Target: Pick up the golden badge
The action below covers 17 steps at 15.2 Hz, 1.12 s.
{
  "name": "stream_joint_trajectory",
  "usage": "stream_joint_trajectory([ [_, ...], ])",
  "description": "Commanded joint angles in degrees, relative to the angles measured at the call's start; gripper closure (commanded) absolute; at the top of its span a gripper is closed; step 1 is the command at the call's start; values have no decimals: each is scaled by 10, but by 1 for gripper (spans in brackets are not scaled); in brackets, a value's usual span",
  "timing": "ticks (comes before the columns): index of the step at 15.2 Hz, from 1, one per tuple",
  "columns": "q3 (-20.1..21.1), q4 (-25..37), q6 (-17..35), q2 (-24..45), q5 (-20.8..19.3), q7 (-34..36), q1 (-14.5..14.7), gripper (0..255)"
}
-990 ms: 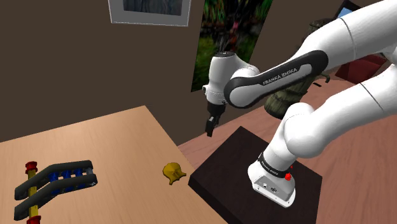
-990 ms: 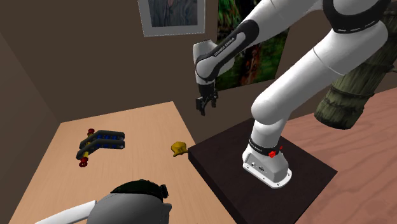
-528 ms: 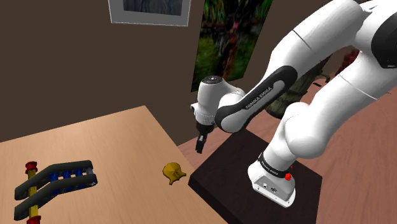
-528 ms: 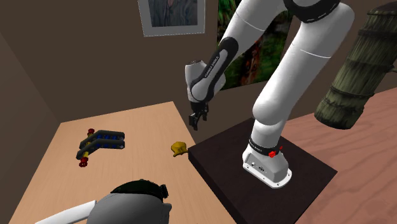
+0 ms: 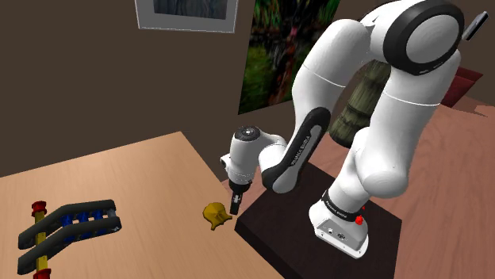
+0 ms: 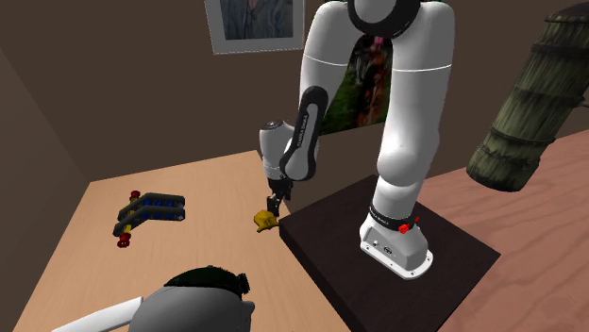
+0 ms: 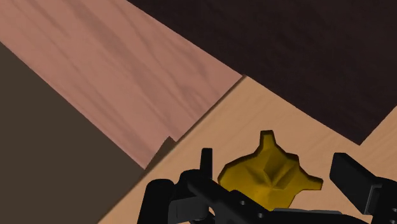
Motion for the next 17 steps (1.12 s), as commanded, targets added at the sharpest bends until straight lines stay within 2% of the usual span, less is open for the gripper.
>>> stream_joint_trajectory([
  [1,-35,20,42,59,-75,53,37,0],
  [2,-49,27,51,73,-86,62,54,0],
  [8,-110,50,101,142,-123,96,109,0],
  [11,-123,57,113,160,-128,102,122,0],
  [12,-122,56,112,158,-127,101,120,255],
  [17,-123,56,113,159,-128,101,120,255],
])
